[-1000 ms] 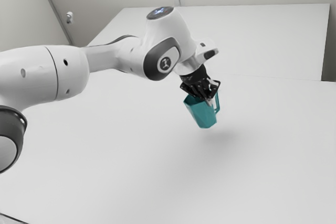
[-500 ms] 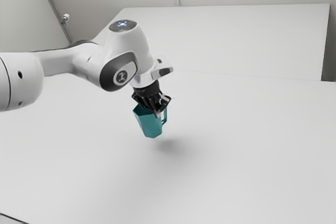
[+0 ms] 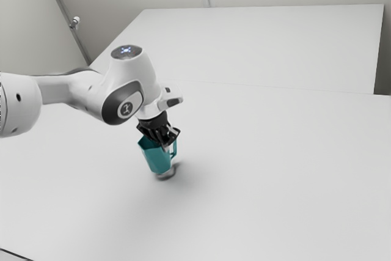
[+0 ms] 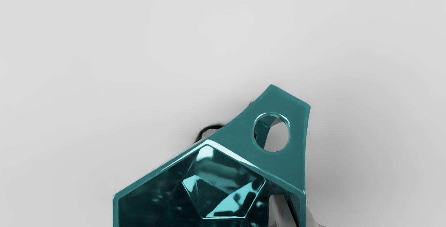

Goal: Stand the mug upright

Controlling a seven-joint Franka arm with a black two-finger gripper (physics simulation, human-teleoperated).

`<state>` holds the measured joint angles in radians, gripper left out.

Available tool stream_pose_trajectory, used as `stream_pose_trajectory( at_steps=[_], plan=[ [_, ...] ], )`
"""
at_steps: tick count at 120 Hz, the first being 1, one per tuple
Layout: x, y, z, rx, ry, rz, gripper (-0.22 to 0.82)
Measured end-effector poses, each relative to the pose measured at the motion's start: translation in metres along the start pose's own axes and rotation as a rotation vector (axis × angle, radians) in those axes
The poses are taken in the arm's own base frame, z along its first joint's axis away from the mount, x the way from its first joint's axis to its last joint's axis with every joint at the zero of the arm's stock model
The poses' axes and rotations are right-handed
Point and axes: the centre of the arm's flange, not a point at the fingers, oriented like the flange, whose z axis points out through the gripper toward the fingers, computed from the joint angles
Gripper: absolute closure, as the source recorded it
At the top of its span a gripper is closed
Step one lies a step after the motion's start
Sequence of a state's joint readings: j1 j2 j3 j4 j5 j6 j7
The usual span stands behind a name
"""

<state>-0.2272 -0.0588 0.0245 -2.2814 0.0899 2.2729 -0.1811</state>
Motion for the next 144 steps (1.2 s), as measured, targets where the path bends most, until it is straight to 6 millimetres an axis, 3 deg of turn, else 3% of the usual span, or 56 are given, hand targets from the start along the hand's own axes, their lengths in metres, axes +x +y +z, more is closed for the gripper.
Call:
stream_pose_trajectory(
  at_steps=[48,58,74,91,121,144],
  plan=[
    [0.009,-0.009,0.037,0.000,-0.006,0.006,0.79],
    [0.010,-0.008,0.034,-0.003,-0.001,0.009,0.61],
    [0.008,-0.007,0.019,-0.007,0.014,0.014,0.34],
    [0.004,-0.007,0.000,-0.009,0.027,0.020,0.17],
    [-0.004,-0.012,-0.043,-0.013,0.053,0.016,0.05],
    [0.018,-0.015,-0.096,-0.013,0.101,0.014,0.02]
  ],
)
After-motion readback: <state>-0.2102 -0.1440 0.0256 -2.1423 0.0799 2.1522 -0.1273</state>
